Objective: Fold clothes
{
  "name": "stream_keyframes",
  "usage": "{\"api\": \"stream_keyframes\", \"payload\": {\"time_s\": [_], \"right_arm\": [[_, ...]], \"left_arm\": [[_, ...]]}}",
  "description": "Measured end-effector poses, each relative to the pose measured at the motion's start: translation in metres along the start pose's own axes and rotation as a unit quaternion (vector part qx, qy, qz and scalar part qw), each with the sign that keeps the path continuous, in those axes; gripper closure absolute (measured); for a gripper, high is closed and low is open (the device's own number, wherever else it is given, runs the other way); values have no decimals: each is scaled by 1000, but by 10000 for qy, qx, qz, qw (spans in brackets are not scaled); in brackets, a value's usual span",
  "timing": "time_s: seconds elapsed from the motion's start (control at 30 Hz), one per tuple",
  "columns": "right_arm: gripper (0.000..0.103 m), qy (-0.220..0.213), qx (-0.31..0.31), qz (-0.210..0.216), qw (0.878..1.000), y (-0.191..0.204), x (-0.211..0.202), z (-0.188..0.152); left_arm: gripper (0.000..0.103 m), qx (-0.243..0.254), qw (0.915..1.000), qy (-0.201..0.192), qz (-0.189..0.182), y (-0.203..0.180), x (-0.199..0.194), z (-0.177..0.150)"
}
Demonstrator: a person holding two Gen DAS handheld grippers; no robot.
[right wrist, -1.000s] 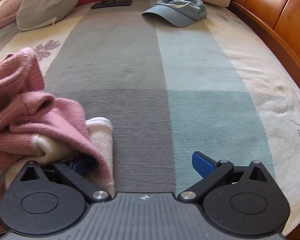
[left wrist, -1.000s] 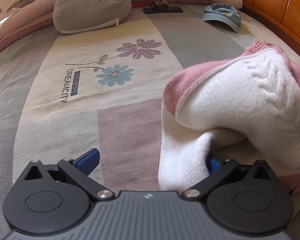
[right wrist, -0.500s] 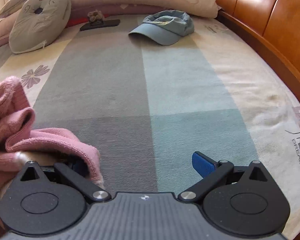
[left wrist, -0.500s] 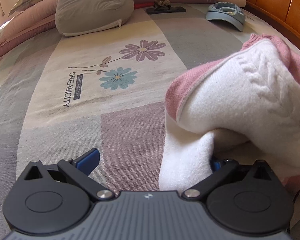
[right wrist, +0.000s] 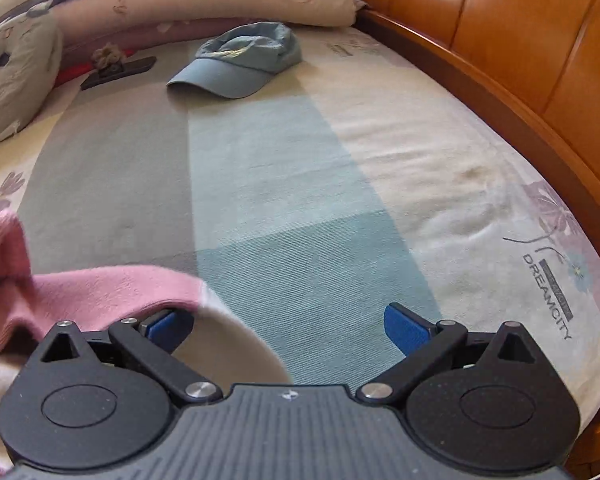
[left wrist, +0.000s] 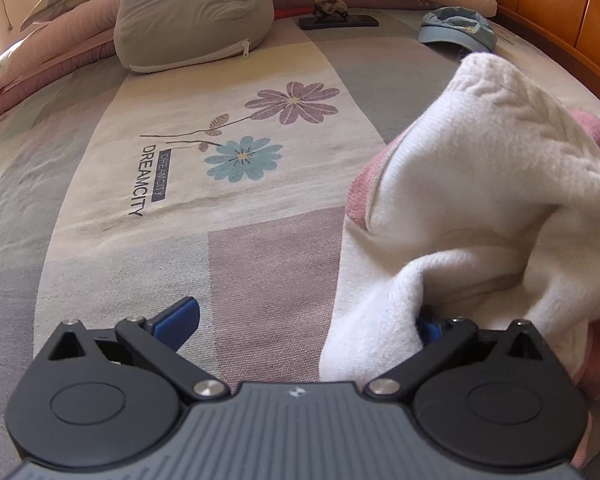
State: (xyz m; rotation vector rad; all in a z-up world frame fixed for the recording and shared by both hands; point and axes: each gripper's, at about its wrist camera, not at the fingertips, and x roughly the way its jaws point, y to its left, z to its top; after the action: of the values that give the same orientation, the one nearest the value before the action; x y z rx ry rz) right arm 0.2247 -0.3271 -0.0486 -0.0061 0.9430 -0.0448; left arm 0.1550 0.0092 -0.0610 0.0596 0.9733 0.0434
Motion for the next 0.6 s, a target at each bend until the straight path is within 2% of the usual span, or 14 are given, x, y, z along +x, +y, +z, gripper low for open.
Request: {"api": "stream_keyframes", "payload": {"time_s": [0.07, 0.17, 0.3, 0.47, 0.6], "right_arm": [[0, 169, -256, 467, 9984, 17, 1, -2], [0, 289, -605, 846, 9942, 40, 4, -2], [0, 422, -945, 1099, 9885, 59, 8, 4], [0, 371, -1130, 1285, 9846, 59, -5, 11], [0, 405, -1270, 1264, 9830, 61, -9, 7]], "left_arm": [[0, 6, 10000, -3, -7, 0, 0, 0], [1, 66, 10000, -26, -1, -1, -3, 1], [1, 154, 9998, -92, -50, 0, -9, 4], [1, 342, 9992, -173, -90, 3, -16, 7], [0, 445, 9988, -182, 78, 11, -10, 11]]}}
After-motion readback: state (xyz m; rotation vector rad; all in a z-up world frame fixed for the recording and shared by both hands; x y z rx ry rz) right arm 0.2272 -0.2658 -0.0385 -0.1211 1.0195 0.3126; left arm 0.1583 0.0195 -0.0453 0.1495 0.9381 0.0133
